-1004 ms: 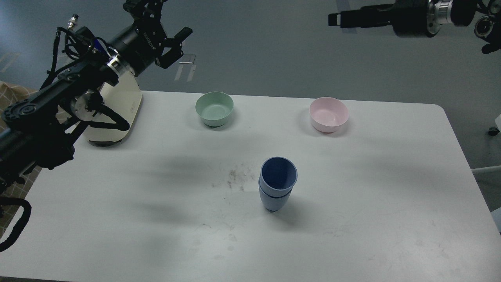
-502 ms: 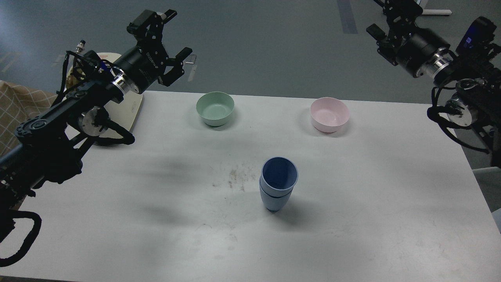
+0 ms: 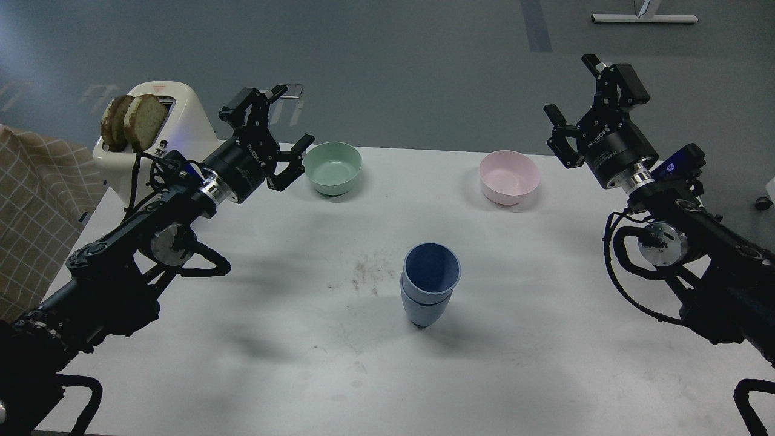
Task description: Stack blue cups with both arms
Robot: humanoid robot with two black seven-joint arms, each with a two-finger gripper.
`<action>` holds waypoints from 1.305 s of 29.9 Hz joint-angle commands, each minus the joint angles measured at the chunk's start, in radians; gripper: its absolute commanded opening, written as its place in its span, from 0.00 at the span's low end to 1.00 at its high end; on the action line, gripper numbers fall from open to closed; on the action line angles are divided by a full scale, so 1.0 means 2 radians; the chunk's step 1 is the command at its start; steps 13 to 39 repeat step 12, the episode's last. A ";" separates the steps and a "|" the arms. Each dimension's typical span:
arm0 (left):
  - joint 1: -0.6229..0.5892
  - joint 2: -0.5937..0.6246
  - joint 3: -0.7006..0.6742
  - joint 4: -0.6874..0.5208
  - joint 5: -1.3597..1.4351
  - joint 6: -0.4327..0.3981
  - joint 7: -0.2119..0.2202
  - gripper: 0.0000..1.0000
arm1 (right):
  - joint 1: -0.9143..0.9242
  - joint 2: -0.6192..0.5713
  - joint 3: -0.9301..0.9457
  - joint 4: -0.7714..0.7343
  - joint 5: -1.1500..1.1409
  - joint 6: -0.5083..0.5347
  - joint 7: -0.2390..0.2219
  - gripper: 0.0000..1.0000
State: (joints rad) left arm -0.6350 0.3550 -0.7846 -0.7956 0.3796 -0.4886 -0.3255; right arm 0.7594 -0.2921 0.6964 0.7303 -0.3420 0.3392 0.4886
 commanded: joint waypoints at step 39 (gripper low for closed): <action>0.011 -0.011 -0.035 0.014 0.003 0.000 -0.004 0.98 | -0.039 0.026 0.051 0.008 0.000 0.014 0.000 1.00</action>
